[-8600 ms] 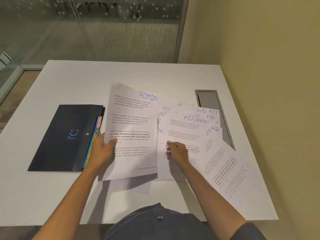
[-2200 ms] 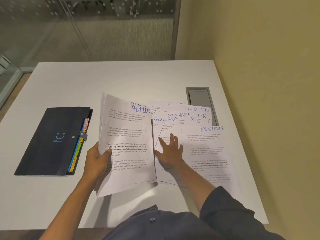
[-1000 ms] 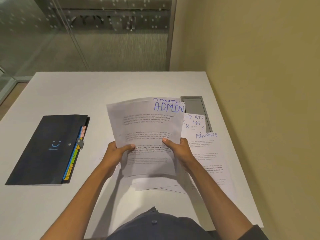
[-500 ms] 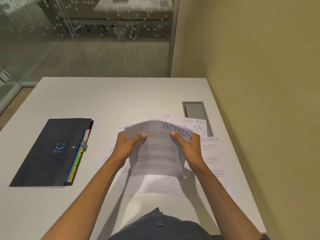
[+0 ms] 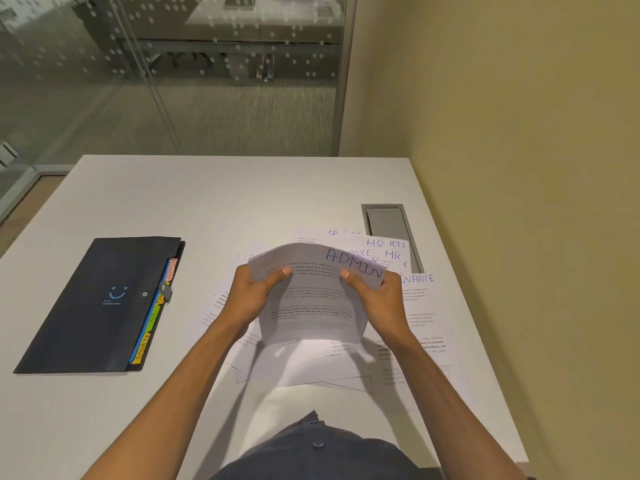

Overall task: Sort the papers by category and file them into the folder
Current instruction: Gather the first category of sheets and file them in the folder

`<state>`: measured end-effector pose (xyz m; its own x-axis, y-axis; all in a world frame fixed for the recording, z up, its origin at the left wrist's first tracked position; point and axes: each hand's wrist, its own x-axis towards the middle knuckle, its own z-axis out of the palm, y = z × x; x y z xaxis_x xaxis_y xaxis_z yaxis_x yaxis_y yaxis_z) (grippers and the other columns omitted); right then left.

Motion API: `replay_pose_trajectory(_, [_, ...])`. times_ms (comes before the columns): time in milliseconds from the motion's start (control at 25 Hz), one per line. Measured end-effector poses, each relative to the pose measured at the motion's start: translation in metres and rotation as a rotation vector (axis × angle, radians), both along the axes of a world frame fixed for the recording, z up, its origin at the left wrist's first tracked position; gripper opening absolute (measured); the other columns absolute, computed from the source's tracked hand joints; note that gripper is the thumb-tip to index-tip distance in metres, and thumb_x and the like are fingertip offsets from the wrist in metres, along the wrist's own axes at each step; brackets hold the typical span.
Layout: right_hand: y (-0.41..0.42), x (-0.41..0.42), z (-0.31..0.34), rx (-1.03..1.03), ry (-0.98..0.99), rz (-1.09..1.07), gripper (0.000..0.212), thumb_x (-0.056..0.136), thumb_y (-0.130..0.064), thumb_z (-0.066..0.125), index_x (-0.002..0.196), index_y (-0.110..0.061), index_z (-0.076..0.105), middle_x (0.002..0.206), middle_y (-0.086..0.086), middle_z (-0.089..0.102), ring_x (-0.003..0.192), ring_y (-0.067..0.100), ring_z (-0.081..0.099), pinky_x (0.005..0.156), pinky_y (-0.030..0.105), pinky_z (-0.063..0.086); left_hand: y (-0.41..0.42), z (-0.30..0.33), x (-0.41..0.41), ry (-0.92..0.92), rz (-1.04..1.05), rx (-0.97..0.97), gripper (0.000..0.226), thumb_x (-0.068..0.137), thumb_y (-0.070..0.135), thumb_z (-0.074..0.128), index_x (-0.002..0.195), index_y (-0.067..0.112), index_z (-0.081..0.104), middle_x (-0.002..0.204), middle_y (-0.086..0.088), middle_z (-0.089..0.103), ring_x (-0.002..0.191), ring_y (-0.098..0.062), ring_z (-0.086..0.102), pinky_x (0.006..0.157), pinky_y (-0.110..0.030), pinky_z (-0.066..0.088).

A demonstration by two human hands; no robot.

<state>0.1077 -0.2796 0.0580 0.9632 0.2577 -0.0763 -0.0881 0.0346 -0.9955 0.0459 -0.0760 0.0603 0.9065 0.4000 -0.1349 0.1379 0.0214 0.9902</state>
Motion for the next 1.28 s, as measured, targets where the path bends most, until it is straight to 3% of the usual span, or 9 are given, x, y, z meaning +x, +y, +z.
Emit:
replay_pose_trajectory(320, [-0.004,-0.006,-0.023,-0.131,-0.006,0.051,0.015,0.088,-0.012,0.071,0.103,-0.01,0.074,0.086,-0.006,0.076,0.078,0.004,0.073,0.065,0.016,0.055,0.0,-0.012,-0.007,-0.008,0.105,-0.024,0.01,0.087,0.022,0.067,0.096,0.023,0.069,0.088,0.005,0.075,0.083,-0.011,0.071,0.075,-0.032,0.056])
replay_pose_trajectory(560, [-0.029,0.002,-0.032,-0.133,0.044,0.001,0.012,0.087,-0.01,0.073,0.097,-0.005,0.073,0.087,0.003,0.078,0.079,0.017,0.075,0.064,0.025,0.059,0.031,-0.007,0.001,-0.032,0.457,-0.358,0.023,0.087,0.015,0.067,0.108,0.012,0.062,0.097,0.001,0.069,0.088,-0.014,0.067,0.065,-0.027,0.056])
replay_pose_trajectory(640, [-0.032,0.004,-0.035,-0.08,0.167,-0.059,0.004,0.085,-0.01,0.073,0.088,-0.008,0.071,0.08,0.0,0.076,0.071,0.011,0.072,0.061,0.018,0.054,0.042,-0.013,0.0,-0.029,0.504,-0.469,0.029,0.087,0.014,0.067,0.115,0.01,0.063,0.107,-0.002,0.07,0.097,-0.015,0.067,0.08,-0.034,0.058])
replay_pose_trajectory(720, [-0.026,0.004,-0.038,0.04,0.348,-0.027,0.006,0.085,-0.012,0.072,0.082,-0.009,0.068,0.085,0.005,0.074,0.076,0.016,0.068,0.07,0.022,0.054,0.046,-0.019,-0.002,0.028,0.528,-0.563,0.04,0.084,0.018,0.071,0.122,0.008,0.061,0.116,-0.005,0.068,0.105,-0.021,0.066,0.095,-0.048,0.051])
replay_pose_trajectory(840, [-0.009,-0.001,-0.042,0.195,0.467,0.064,0.028,0.087,-0.009,0.07,0.115,-0.006,0.068,0.113,0.01,0.073,0.106,0.026,0.069,0.096,0.04,0.052,0.04,-0.024,0.0,0.073,0.489,-0.69,0.037,0.087,0.02,0.067,0.12,0.006,0.061,0.114,-0.009,0.069,0.103,-0.026,0.067,0.084,-0.047,0.055])
replay_pose_trajectory(920, [-0.003,-0.001,-0.039,0.179,0.429,0.038,0.039,0.086,-0.009,0.072,0.124,-0.009,0.063,0.117,0.006,0.072,0.109,0.024,0.068,0.098,0.041,0.052,0.034,-0.021,0.0,0.066,0.407,-0.729,0.035,0.089,0.021,0.064,0.12,0.007,0.063,0.116,-0.01,0.068,0.104,-0.027,0.067,0.083,-0.046,0.056])
replay_pose_trajectory(1000, [-0.008,0.003,-0.031,0.09,0.342,-0.028,0.036,0.087,-0.009,0.072,0.122,-0.01,0.064,0.113,0.003,0.074,0.103,0.02,0.071,0.092,0.037,0.056,0.04,-0.013,-0.003,0.028,0.316,-0.731,0.023,0.092,0.02,0.058,0.108,0.01,0.071,0.112,-0.01,0.07,0.102,-0.026,0.068,0.088,-0.044,0.055])
replay_pose_trajectory(1120, [-0.022,0.016,-0.022,-0.097,0.226,-0.111,0.026,0.086,-0.012,0.073,0.112,-0.012,0.068,0.104,0.003,0.075,0.09,0.017,0.073,0.08,0.032,0.059,0.064,-0.001,-0.008,-0.009,0.246,-0.676,0.023,0.092,0.02,0.054,0.077,0.018,0.072,0.088,-0.004,0.074,0.081,-0.021,0.071,0.071,-0.033,0.059])
replay_pose_trajectory(1280, [-0.028,0.019,-0.017,-0.245,0.154,-0.072,0.015,0.087,-0.018,0.072,0.101,-0.014,0.07,0.096,0.006,0.076,0.075,0.01,0.073,0.063,0.023,0.057,0.077,-0.005,-0.006,0.247,0.032,-0.24,0.004,0.079,0.018,0.07,0.082,0.016,0.072,0.099,-0.006,0.073,0.088,-0.022,0.067,0.081,-0.033,0.048])
